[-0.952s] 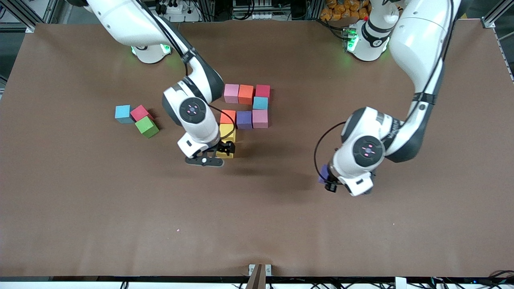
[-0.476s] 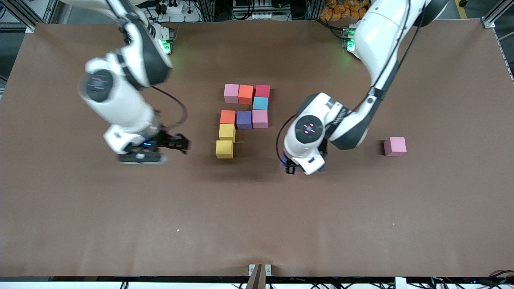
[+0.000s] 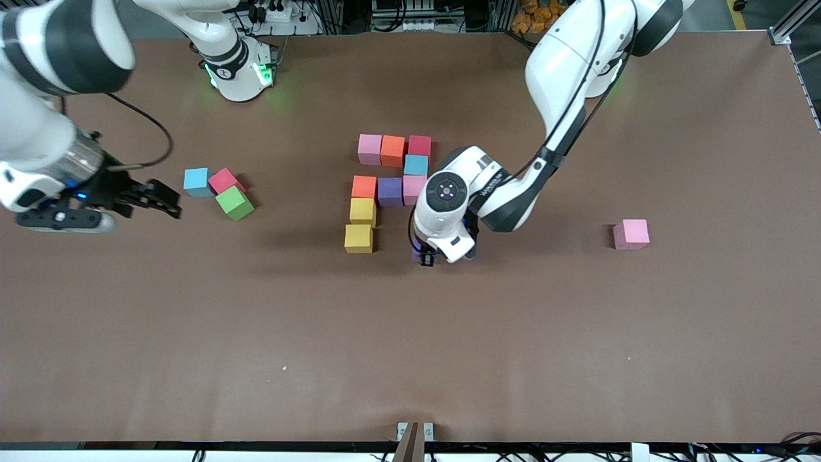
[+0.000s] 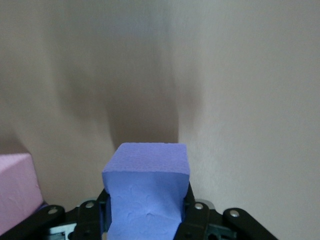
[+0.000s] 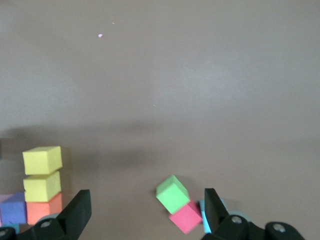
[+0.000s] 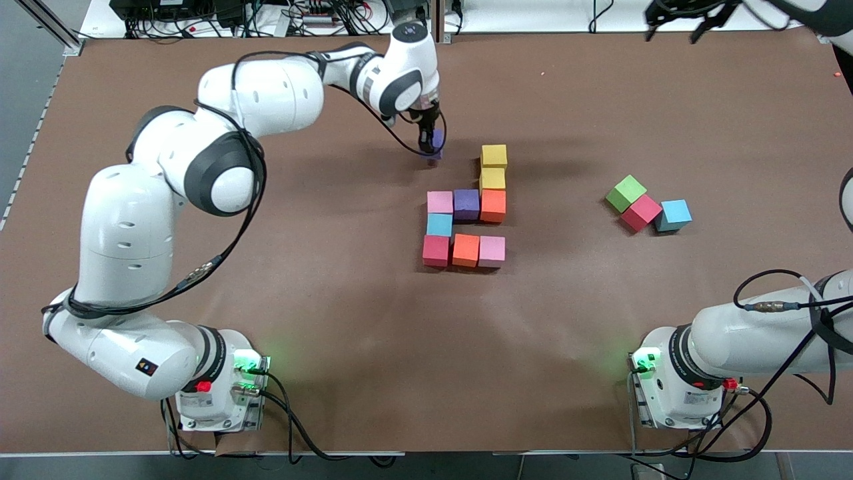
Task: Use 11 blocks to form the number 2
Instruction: 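Lower the purple cube beside the yellow cube with the left gripper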
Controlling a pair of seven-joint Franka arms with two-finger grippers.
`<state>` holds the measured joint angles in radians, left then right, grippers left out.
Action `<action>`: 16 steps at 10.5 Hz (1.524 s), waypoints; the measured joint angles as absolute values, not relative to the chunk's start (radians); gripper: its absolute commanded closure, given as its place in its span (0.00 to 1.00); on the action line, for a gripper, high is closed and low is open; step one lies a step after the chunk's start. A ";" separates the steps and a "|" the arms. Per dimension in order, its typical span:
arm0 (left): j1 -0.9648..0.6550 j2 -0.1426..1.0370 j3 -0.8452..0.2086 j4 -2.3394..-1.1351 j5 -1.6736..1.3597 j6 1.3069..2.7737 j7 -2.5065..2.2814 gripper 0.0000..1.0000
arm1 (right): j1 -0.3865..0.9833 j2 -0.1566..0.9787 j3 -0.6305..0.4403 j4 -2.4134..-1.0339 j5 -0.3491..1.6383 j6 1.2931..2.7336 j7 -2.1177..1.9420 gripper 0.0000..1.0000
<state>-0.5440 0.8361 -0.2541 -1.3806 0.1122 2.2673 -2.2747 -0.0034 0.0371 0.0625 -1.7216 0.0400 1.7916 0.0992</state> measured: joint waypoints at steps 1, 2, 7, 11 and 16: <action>-0.556 0.846 -0.250 -1.376 0.112 2.298 -2.289 0.78 | -0.003 0.032 0.031 -1.704 0.040 1.782 0.080 0.00; -0.566 0.858 -0.247 -1.365 0.112 2.315 -2.302 0.78 | -0.003 0.025 0.008 -1.690 0.040 1.778 0.071 0.00; -0.609 0.914 -0.245 -1.319 0.112 2.361 -2.343 0.75 | -0.001 0.013 -0.001 -1.657 0.038 1.761 0.070 0.00; -0.634 0.924 -0.244 -1.305 0.112 2.366 -2.363 0.75 | -0.024 0.013 -0.012 -1.643 0.037 1.698 0.069 0.00; -0.653 0.940 -0.244 -1.289 0.112 2.386 -2.363 0.73 | -0.080 0.014 -0.014 -1.627 0.036 1.687 0.063 0.00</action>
<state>-0.6531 0.9405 -0.2438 -1.2885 0.1121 2.3859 -2.3634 -0.0798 0.0142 -0.0137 -1.6271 0.0361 1.6869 0.0626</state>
